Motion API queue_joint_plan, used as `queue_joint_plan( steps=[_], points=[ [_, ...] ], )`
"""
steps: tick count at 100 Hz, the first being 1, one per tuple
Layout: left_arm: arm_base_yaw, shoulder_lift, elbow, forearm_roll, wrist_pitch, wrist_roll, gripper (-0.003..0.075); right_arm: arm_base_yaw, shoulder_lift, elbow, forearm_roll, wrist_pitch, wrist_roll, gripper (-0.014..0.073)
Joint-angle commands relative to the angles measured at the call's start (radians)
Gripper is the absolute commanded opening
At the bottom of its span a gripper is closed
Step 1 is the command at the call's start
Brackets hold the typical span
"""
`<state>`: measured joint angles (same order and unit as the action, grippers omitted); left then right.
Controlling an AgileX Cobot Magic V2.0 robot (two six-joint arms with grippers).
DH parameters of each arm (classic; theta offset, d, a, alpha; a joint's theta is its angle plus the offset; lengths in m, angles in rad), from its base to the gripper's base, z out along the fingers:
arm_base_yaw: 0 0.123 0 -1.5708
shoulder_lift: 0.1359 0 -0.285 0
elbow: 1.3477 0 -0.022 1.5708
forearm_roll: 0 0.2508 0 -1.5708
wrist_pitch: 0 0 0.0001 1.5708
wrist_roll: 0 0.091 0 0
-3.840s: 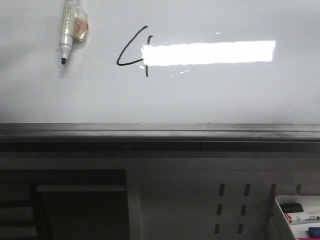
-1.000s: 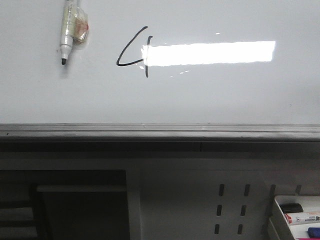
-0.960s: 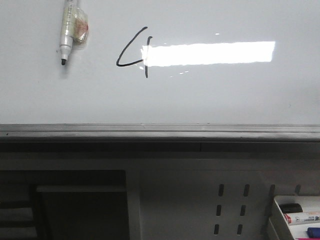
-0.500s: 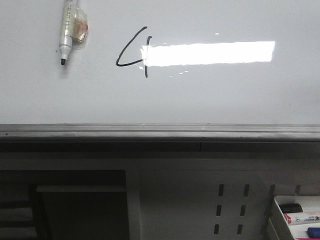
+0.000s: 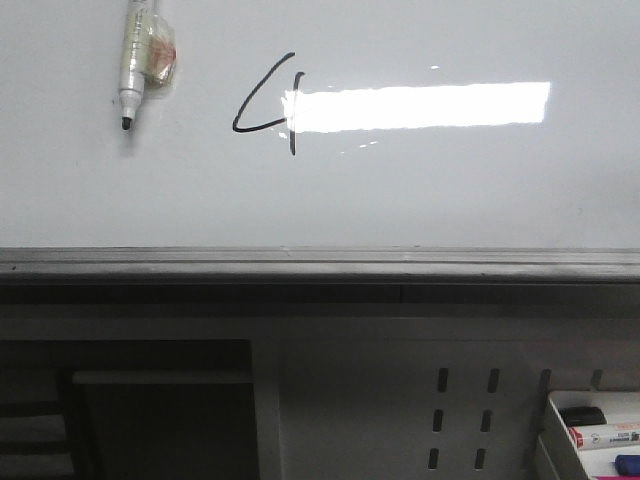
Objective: Write number 4 on whiteboard
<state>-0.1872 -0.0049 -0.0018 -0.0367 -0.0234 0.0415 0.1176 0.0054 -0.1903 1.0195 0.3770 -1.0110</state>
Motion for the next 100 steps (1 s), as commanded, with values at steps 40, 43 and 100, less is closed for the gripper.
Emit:
queue_joint_plan(
  steps=[40, 43, 100],
  points=[
    [0.001, -0.028, 0.027, -0.011, -0.071, -0.009, -0.002, -0.005, 0.011, -0.024, 0.023, -0.052, -0.003, -0.0053],
    [0.001, -0.028, 0.027, -0.011, -0.071, -0.009, -0.002, -0.005, 0.011, -0.024, 0.023, -0.052, -0.003, -0.0053],
    [0.001, -0.028, 0.027, -0.011, -0.071, -0.009, -0.002, -0.166, 0.011, 0.105, -0.975, -0.29, 0.742, -0.0053]
  ],
)
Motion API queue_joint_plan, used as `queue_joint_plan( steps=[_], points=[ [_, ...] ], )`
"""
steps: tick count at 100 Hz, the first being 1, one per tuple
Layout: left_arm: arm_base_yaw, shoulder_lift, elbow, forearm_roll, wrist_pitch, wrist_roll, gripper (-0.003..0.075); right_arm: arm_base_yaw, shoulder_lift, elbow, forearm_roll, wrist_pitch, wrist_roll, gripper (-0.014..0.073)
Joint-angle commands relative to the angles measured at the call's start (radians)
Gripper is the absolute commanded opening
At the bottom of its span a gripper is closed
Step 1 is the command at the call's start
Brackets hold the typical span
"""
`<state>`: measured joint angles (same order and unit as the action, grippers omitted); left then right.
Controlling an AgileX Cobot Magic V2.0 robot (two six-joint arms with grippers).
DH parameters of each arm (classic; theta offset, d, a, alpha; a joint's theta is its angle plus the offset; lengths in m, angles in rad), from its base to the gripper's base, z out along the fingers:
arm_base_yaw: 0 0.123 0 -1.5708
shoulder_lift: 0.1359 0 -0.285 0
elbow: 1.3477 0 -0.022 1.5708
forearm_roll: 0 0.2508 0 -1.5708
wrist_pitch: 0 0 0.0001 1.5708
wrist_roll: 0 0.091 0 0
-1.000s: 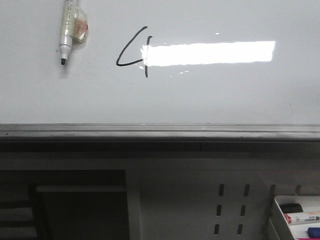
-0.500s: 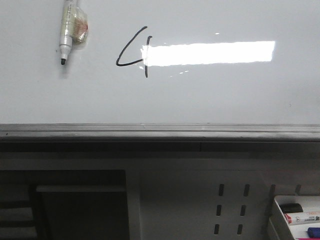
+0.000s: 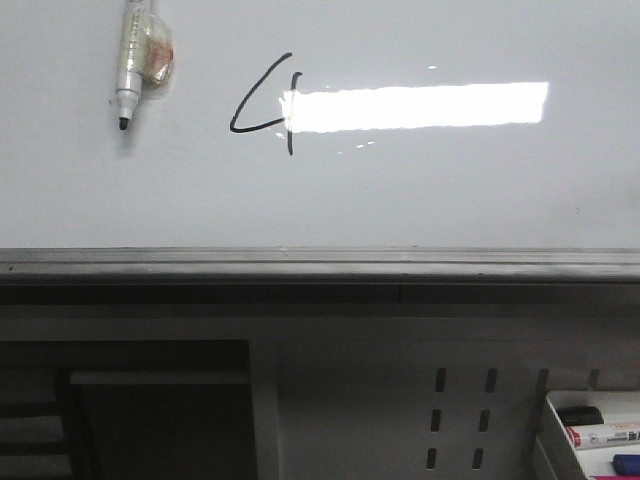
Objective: Write number 4 on whiteboard
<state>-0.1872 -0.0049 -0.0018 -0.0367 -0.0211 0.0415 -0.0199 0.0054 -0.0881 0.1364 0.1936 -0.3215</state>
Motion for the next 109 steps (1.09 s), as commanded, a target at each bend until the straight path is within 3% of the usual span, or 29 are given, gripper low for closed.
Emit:
queue_joint_plan(
  steps=[1, 21, 30, 109],
  points=[
    [0.001, -0.028, 0.027, -0.011, -0.073, -0.009, -0.002, -0.03, 0.011, 0.006, -0.1, -0.11, 0.052, -0.0053],
    [0.001, -0.028, 0.027, -0.011, -0.073, -0.009, -0.002, -0.035, -0.038, 0.121, -0.144, -0.205, 0.052, -0.0053],
    [0.001, -0.027, 0.027, -0.011, -0.073, -0.009, -0.002, -0.035, -0.036, 0.119, -0.15, -0.147, 0.062, -0.0053],
    [0.001, -0.027, 0.027, -0.011, -0.073, -0.009, -0.002, -0.036, -0.036, 0.117, -0.146, -0.162, 0.062, -0.0053]
  ],
)
